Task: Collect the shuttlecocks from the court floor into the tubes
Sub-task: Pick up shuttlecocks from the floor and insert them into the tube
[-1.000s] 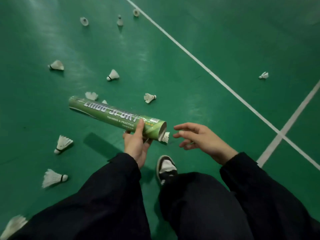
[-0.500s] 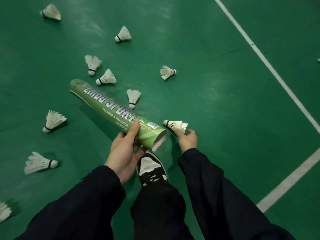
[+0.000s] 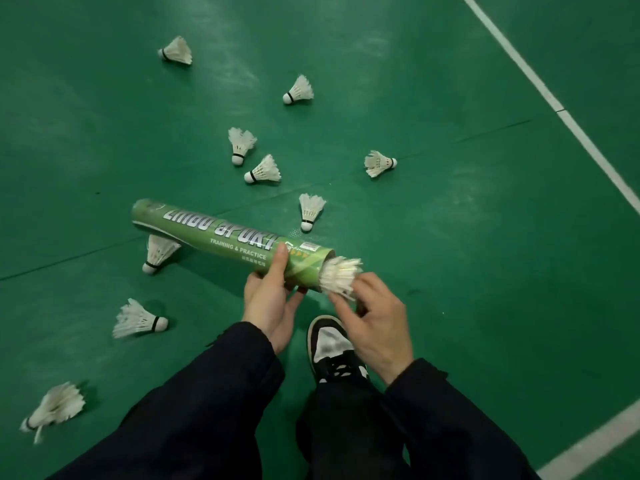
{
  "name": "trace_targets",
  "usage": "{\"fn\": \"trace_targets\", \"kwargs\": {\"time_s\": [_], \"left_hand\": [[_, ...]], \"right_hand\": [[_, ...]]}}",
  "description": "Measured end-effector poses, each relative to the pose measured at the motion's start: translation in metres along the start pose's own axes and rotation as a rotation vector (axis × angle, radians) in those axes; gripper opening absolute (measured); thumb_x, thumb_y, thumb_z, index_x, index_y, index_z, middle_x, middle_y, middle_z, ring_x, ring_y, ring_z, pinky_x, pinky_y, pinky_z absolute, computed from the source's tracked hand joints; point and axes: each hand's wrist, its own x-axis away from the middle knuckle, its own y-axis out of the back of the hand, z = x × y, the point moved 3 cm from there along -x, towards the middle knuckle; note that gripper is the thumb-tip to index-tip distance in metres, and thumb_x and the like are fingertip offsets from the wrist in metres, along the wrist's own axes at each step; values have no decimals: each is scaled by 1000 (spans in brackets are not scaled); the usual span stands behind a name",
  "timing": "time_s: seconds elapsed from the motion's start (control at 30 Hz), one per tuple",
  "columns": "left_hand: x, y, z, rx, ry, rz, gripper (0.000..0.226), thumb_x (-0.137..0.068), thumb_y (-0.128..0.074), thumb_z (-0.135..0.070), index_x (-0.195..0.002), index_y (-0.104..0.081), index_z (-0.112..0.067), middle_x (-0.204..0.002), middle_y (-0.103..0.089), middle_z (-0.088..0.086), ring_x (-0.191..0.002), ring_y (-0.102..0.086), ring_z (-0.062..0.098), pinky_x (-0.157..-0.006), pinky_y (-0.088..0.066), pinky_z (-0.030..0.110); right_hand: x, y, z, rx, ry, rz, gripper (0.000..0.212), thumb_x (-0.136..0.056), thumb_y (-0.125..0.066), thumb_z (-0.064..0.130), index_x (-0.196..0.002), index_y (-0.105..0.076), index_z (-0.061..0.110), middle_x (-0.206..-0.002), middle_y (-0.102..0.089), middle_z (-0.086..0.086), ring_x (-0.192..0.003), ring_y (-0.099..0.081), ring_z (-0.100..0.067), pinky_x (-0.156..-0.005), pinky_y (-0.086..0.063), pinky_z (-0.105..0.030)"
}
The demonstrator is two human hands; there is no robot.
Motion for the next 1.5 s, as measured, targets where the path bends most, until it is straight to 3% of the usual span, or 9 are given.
{"fn": "trace_targets", "kwargs": {"time_s": [0.17,0.37,0.47,0.6,0.67,0.77,0.87,1.1,1.5], "left_hand": [[14,-8,9,-7,-33,75,57,-96,-71,-35,-141,-52,-5,-124,-74,12,-108,-75,21,-81,-63,32],[32,-11,7,-58,-1,133,50,-97,-67,-39,-133,-56,-6,-118,-75,13,-85,-77,23,-49,-54,33],[25,2,-14,-52,-12,157,81,-84,-75,-52,-149,-47,-12,-143,-62,13,-121,-67,29,-91,-60,51],[9,69,-96,86,-256,-315,130,-69,-77,-74,-166,0,-33,-174,-11,7,-152,-31,38,-113,-38,68],[0,113,-130,169,-284,-466,122,-74,-77,-72,-165,-7,-30,-171,-19,12,-147,-36,40,-106,-45,71],[-6,145,-147,237,-176,-276,60,-87,-76,-54,-130,-56,-18,-145,-57,15,-119,-64,32,-85,-62,52],[-5,162,-144,89,-214,-324,24,-98,-69,-37,-106,-59,-17,-121,-68,7,-98,-71,20,-77,-62,35],[4,190,-143,30,-309,-435,20,-102,-63,-38,-105,-63,-18,-110,-70,3,-101,-71,18,-85,-60,34],[7,229,-126,41,-331,-489,24,-99,-66,-44,-100,-60,-20,-101,-67,0,-95,-66,15,-95,-55,39]], "right_hand": [[-3,-16,21,-145,-156,222,40,-87,-51,14,-121,-67,29,-104,-68,12,-73,-60,-2,-69,-50,-26],[-22,-18,39,-534,-365,354,20,-100,-59,23,-118,-65,22,-96,-72,-17,-46,-55,-17,-45,-47,-31],[-23,-6,42,-678,-392,172,15,-100,-61,22,-115,-66,23,-94,-75,-6,-52,-58,-15,-53,-53,-34],[-9,17,19,-891,-526,160,25,-88,-68,31,-108,-69,16,-100,-71,-10,-56,-58,-14,-60,-54,-33],[-4,27,9,-903,-530,249,33,-79,-78,41,-102,-75,19,-97,-64,-19,-56,-58,-16,-57,-53,-32],[-3,30,10,-779,-518,392,33,-80,-80,31,-104,-73,9,-94,-69,-15,-59,-57,-16,-50,-48,-27],[-10,27,16,-641,-486,243,19,-84,-77,12,-103,-72,11,-73,-68,3,-54,-53,-7,-46,-41,-17],[-16,17,22,-611,-469,376,21,-89,-73,8,-109,-75,12,-101,-77,-12,-36,-37,-6,-35,-30,-20],[-26,-14,20,-757,-533,506,28,-88,-71,7,-116,-69,6,-107,-76,-15,-44,-61,-13,-41,-48,-21]]}}
